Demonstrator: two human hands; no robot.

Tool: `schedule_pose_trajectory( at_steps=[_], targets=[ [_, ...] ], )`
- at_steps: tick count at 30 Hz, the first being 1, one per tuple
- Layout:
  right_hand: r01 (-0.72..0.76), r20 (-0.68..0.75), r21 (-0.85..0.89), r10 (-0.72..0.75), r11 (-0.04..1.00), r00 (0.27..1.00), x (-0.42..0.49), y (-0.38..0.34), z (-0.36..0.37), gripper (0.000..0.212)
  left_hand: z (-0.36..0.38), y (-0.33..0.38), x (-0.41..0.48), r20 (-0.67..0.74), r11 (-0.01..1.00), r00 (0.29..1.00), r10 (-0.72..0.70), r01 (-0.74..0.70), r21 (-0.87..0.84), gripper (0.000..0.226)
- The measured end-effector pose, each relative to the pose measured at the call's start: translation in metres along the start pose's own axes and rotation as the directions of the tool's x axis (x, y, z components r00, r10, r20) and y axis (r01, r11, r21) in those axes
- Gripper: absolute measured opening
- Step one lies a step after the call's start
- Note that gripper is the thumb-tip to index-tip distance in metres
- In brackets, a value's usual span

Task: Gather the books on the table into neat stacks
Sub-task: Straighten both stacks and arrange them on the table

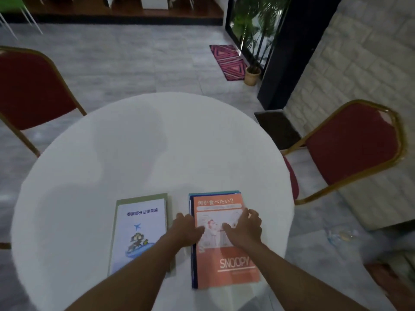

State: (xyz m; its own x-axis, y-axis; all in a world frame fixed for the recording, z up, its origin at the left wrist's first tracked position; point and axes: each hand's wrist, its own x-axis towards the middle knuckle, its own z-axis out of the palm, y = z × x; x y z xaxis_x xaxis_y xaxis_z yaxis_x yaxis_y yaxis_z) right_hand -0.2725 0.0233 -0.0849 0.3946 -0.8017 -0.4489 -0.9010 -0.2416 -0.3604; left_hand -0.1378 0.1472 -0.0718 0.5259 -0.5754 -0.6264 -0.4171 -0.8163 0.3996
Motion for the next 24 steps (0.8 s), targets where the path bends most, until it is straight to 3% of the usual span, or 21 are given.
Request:
schedule_pose_trajectory(
  at_steps=[3,6,10,17,19,24],
  targets=[
    [-0.085,0.075,-0.009,0.085,0.996,0.994,0.004,0.019,0.002,0.091,0.020,0.006,0.002,0.008,0.996,0.997,-0.074,0.074,-0.045,0.058],
    [-0.115,0.096,0.003,0.114,0.993,0.989,0.005,0.028,0.005,0.074,0.031,0.011,0.002,-0.060,0.980,0.984,-0.169,0.161,-0.120,0.057],
    [-0.147,0.095,0.120,0.136,0.982,0.986,0.006,0.026,0.004,0.070,0.039,0.017,0.001,-0.122,0.969,0.965,-0.232,0.218,-0.120,0.048],
    [-0.222,0.243,0.256,0.160,0.941,0.957,0.016,0.024,-0.011,0.059,0.036,0.014,0.007,-0.009,0.831,0.940,-0.340,0.296,-0.471,0.033],
    [-0.236,0.260,0.255,0.169,0.938,0.951,0.018,0.023,-0.014,0.060,0.034,0.016,0.005,0.015,0.804,0.940,-0.342,0.301,-0.512,0.030],
    [-0.246,0.251,0.232,0.187,0.941,0.950,0.016,0.017,-0.019,0.075,0.028,0.022,0.000,0.004,0.789,0.942,-0.337,0.284,-0.544,0.048]
  ],
)
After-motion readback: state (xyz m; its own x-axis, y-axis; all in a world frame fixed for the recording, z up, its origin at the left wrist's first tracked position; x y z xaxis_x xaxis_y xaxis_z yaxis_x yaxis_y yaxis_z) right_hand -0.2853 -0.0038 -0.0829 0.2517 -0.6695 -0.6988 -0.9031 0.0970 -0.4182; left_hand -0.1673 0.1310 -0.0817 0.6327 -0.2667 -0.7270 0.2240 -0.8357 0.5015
